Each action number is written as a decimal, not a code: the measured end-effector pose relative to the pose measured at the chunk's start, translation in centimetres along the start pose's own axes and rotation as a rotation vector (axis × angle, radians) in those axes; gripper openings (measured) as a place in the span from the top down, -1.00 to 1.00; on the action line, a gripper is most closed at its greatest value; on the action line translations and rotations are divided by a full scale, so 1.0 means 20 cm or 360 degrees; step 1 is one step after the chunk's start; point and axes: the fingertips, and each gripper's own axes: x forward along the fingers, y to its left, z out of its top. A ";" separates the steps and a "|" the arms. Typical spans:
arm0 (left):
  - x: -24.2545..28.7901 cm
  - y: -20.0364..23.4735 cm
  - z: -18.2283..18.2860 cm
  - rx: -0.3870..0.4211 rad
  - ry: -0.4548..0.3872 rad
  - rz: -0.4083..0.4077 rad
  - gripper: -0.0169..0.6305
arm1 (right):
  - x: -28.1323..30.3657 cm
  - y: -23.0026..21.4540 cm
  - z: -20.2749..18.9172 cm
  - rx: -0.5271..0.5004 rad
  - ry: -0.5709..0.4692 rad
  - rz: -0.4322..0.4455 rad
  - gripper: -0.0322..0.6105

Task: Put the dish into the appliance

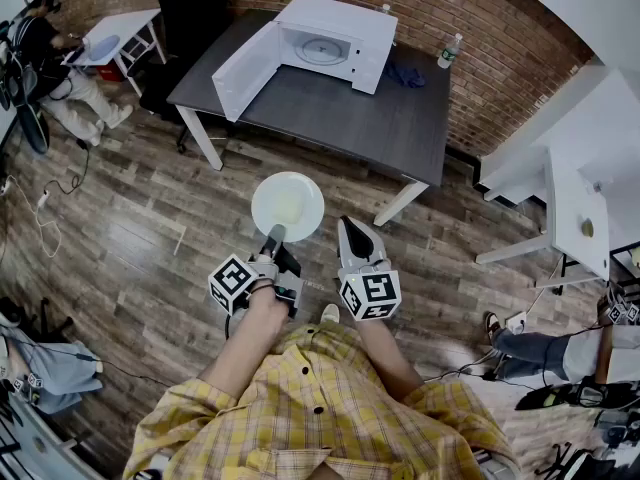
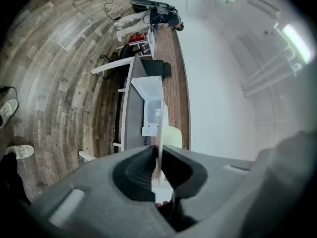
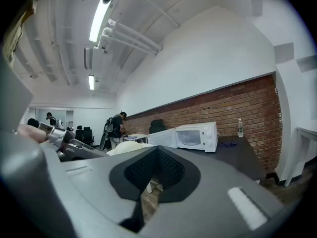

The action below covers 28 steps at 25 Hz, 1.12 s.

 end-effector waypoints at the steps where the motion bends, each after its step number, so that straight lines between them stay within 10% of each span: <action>1: -0.01 0.00 0.00 0.0000 -0.0001 0.0001 0.88 | -0.01 0.01 0.00 0.0001 0.0000 0.0002 0.91; 28: 0.26 0.01 -0.29 0.0013 -0.0110 0.0012 0.88 | -0.03 -0.37 0.02 -0.0023 -0.0017 0.0179 0.91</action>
